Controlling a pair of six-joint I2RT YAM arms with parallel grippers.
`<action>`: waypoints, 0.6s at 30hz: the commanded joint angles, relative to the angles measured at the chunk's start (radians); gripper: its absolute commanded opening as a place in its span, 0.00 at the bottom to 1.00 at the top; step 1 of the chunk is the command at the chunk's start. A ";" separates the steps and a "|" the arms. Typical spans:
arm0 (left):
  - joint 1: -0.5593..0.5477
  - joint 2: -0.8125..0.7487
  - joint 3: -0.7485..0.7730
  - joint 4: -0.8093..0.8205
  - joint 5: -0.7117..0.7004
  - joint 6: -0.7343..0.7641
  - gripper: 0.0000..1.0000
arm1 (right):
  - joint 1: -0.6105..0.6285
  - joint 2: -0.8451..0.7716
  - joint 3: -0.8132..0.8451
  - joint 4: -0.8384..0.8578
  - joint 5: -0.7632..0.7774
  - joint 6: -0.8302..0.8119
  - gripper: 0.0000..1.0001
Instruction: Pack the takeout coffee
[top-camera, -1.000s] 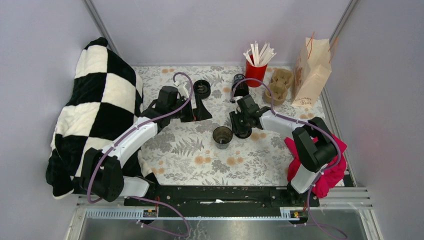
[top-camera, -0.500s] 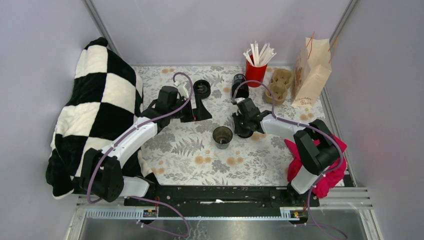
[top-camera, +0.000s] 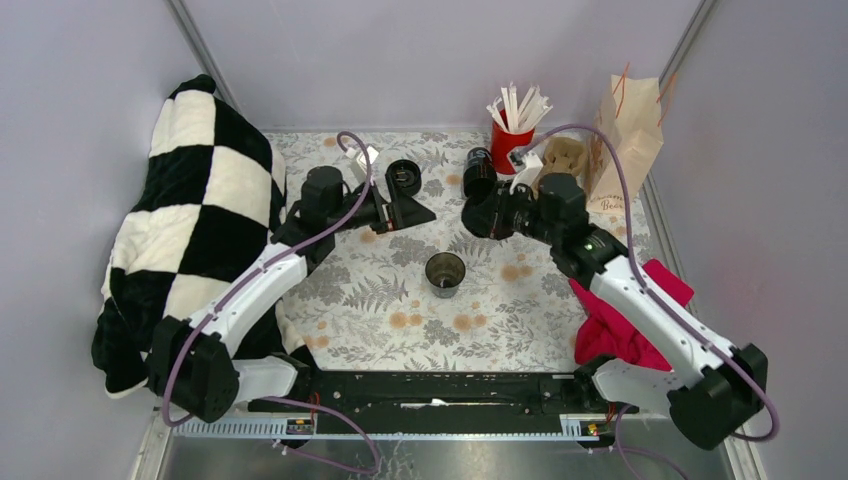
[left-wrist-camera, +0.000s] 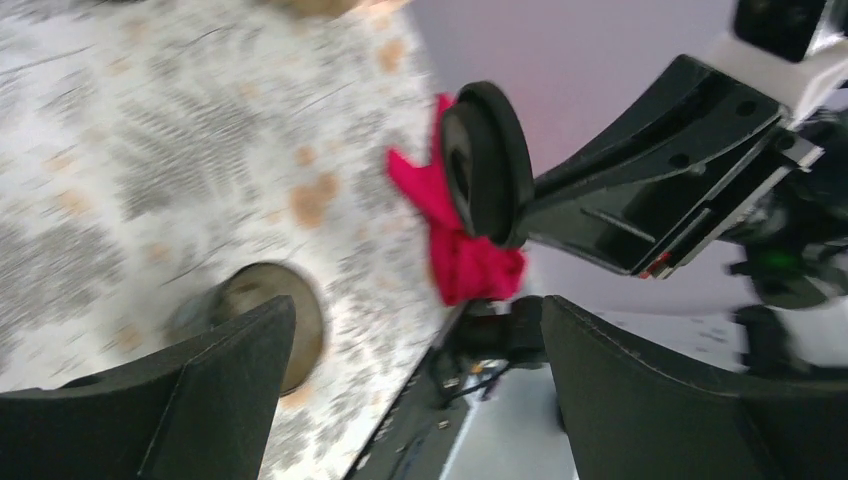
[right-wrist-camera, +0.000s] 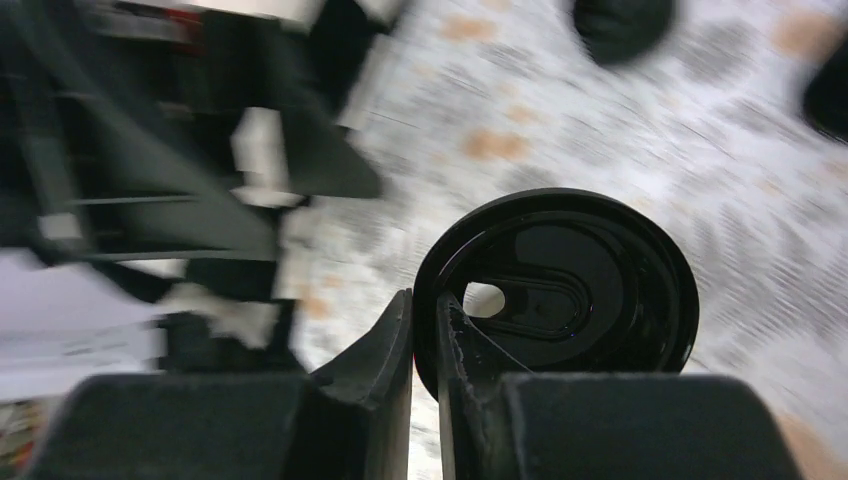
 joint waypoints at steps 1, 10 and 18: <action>-0.024 -0.074 -0.029 0.442 0.151 -0.296 0.96 | 0.000 -0.089 0.038 0.277 -0.330 0.230 0.12; -0.062 -0.144 -0.042 0.640 0.109 -0.494 0.99 | 0.000 -0.065 -0.008 0.860 -0.504 0.718 0.10; -0.077 -0.150 -0.064 0.771 0.127 -0.611 0.99 | 0.000 0.054 -0.051 1.243 -0.499 1.006 0.10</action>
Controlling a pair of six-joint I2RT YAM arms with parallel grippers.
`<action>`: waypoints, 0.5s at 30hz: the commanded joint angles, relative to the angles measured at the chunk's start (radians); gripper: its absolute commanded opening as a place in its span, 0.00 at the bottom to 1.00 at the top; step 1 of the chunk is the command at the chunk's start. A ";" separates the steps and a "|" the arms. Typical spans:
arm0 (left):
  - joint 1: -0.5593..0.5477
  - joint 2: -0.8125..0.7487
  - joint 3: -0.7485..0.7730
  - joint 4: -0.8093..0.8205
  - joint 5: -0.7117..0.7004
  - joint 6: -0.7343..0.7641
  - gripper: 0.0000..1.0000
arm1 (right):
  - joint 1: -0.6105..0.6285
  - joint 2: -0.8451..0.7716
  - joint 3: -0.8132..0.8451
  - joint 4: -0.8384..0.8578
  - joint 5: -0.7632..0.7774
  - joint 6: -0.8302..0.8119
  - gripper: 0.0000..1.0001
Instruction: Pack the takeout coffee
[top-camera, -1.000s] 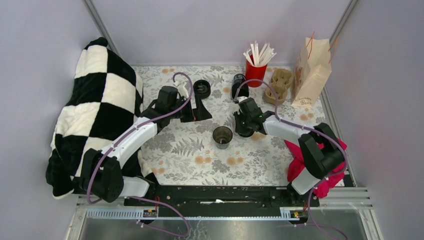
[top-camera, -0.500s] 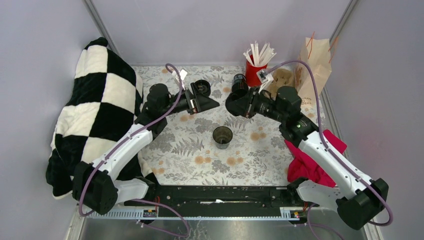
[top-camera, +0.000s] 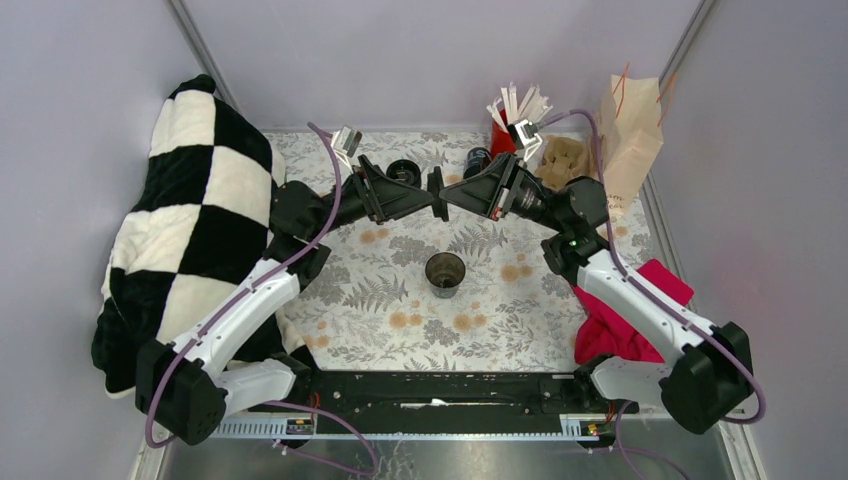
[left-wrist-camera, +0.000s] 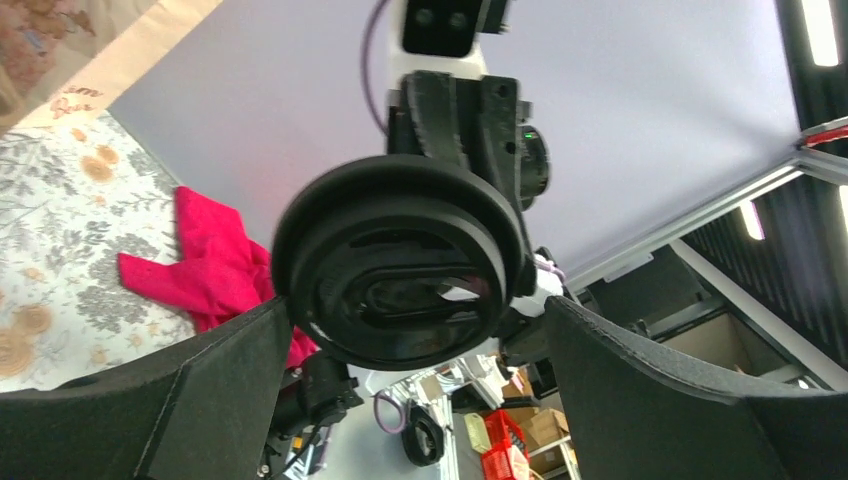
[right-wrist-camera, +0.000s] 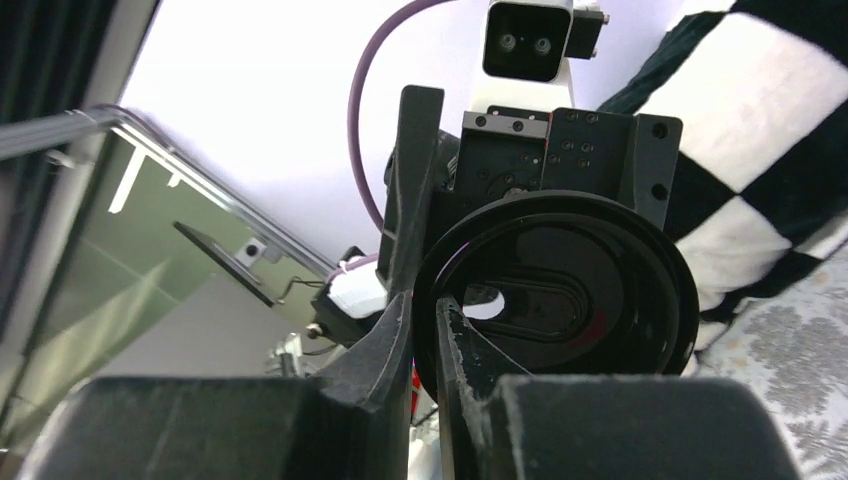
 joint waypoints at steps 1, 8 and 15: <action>-0.010 -0.012 -0.021 0.163 0.027 -0.099 0.99 | 0.000 0.048 -0.020 0.316 -0.026 0.206 0.10; -0.013 -0.019 -0.012 0.080 0.029 -0.065 0.93 | 0.001 0.014 -0.021 0.192 0.001 0.097 0.10; -0.012 -0.017 0.010 0.045 0.024 -0.046 0.87 | 0.001 -0.004 -0.019 0.119 -0.002 0.045 0.10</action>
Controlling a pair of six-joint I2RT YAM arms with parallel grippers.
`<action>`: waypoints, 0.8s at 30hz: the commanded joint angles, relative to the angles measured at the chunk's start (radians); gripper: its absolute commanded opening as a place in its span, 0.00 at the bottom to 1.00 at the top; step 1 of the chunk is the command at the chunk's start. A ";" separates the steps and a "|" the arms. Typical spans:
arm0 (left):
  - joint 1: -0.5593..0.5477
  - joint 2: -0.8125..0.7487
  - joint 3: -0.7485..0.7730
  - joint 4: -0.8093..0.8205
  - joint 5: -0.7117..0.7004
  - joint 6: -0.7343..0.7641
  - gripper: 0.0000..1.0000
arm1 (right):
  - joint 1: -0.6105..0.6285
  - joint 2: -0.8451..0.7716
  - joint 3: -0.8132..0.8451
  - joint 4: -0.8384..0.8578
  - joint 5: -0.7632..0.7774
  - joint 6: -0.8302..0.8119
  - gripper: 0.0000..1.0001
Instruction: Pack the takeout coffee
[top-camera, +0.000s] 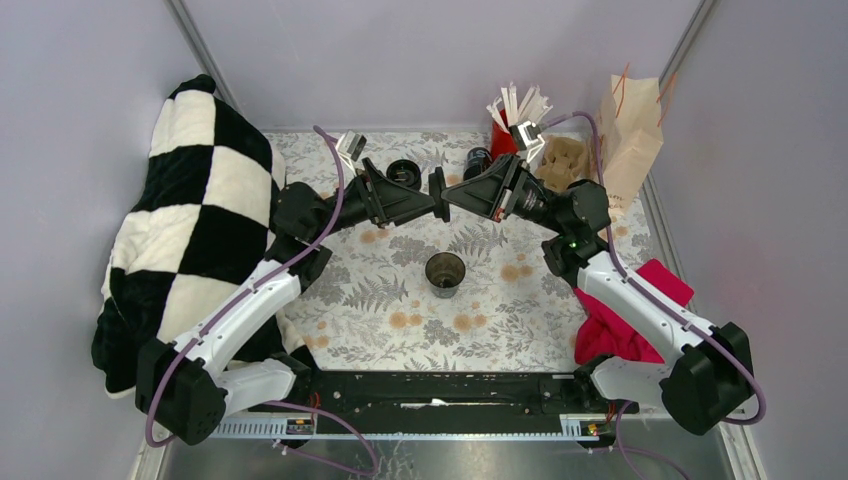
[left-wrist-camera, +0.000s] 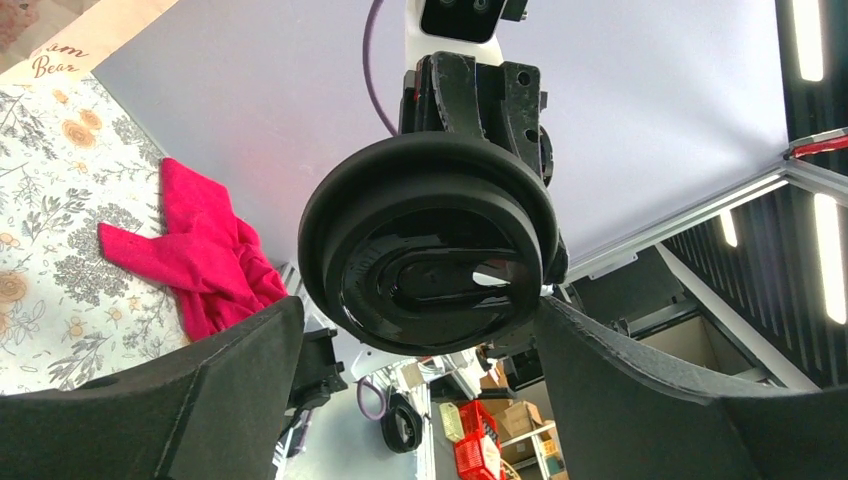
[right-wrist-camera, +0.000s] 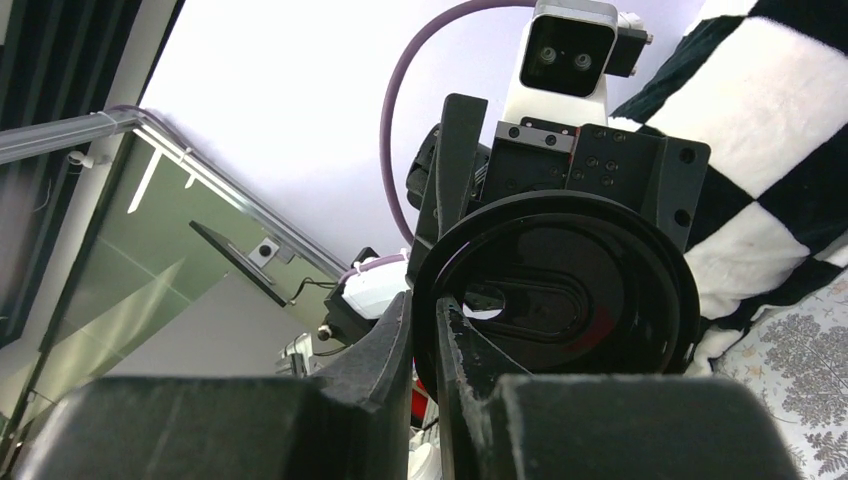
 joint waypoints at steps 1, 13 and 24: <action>-0.005 -0.014 0.034 0.029 0.007 0.015 0.86 | 0.001 -0.025 0.012 0.001 -0.011 -0.045 0.10; -0.021 0.016 0.059 0.033 0.010 0.007 0.90 | 0.002 0.021 0.012 0.011 -0.039 -0.052 0.10; -0.023 0.013 0.058 0.003 -0.019 0.030 0.79 | 0.003 0.025 -0.006 0.040 -0.039 -0.032 0.11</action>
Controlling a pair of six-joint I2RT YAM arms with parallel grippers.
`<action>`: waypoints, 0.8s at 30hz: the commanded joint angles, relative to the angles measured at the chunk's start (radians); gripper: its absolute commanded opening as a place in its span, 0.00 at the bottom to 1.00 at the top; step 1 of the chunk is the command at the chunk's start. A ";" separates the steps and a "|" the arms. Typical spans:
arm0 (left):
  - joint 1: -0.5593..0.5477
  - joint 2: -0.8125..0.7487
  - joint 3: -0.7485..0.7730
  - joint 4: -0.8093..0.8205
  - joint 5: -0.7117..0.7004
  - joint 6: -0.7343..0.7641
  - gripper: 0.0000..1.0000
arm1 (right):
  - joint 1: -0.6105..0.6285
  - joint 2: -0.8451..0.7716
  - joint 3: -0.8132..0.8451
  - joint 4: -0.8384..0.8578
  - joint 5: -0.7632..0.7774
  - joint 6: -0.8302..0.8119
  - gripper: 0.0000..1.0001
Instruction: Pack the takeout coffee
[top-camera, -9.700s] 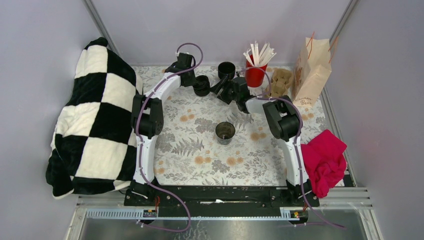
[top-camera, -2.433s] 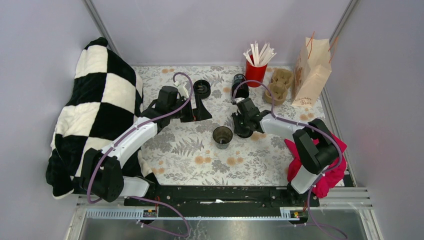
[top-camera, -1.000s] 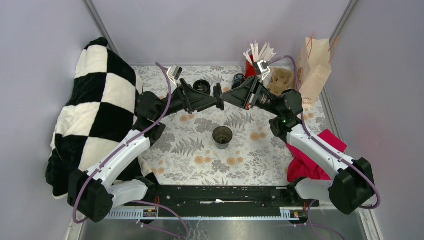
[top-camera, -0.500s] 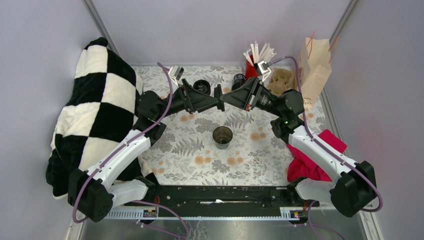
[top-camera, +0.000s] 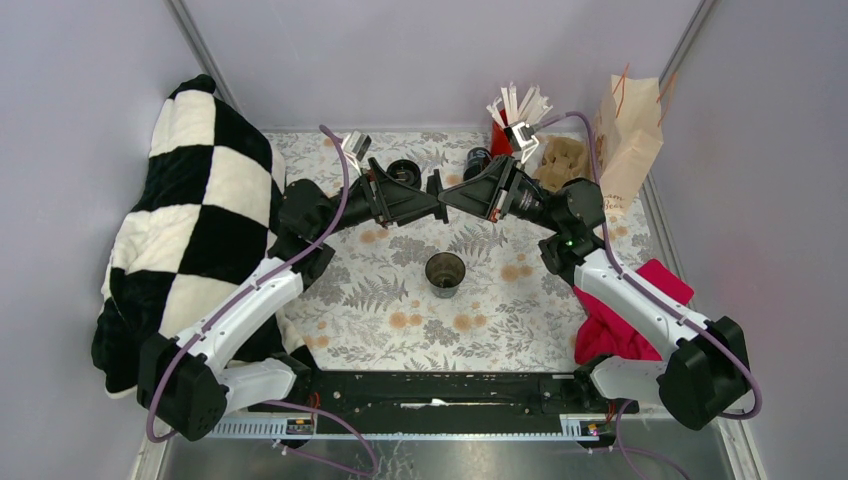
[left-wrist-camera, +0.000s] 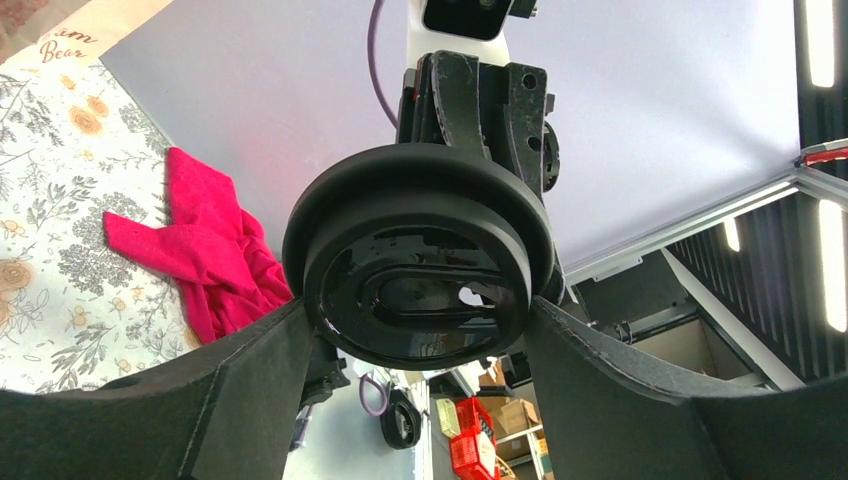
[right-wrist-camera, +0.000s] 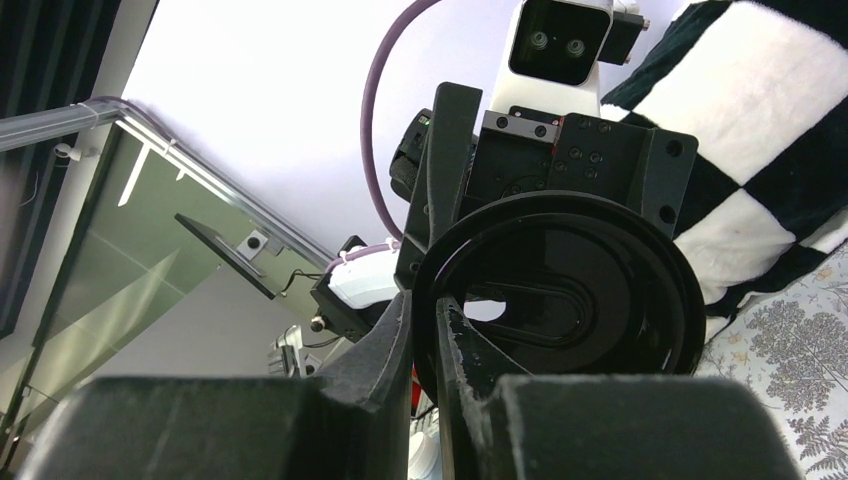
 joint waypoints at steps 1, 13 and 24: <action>-0.009 -0.011 0.046 0.015 -0.020 0.034 0.78 | 0.003 0.000 -0.007 0.039 -0.016 -0.010 0.11; -0.009 -0.051 0.204 -0.575 -0.195 0.426 0.70 | 0.009 -0.159 0.029 -0.569 0.179 -0.447 0.70; -0.271 0.187 0.546 -1.303 -0.719 0.867 0.68 | 0.010 -0.437 -0.007 -1.232 0.839 -0.971 0.87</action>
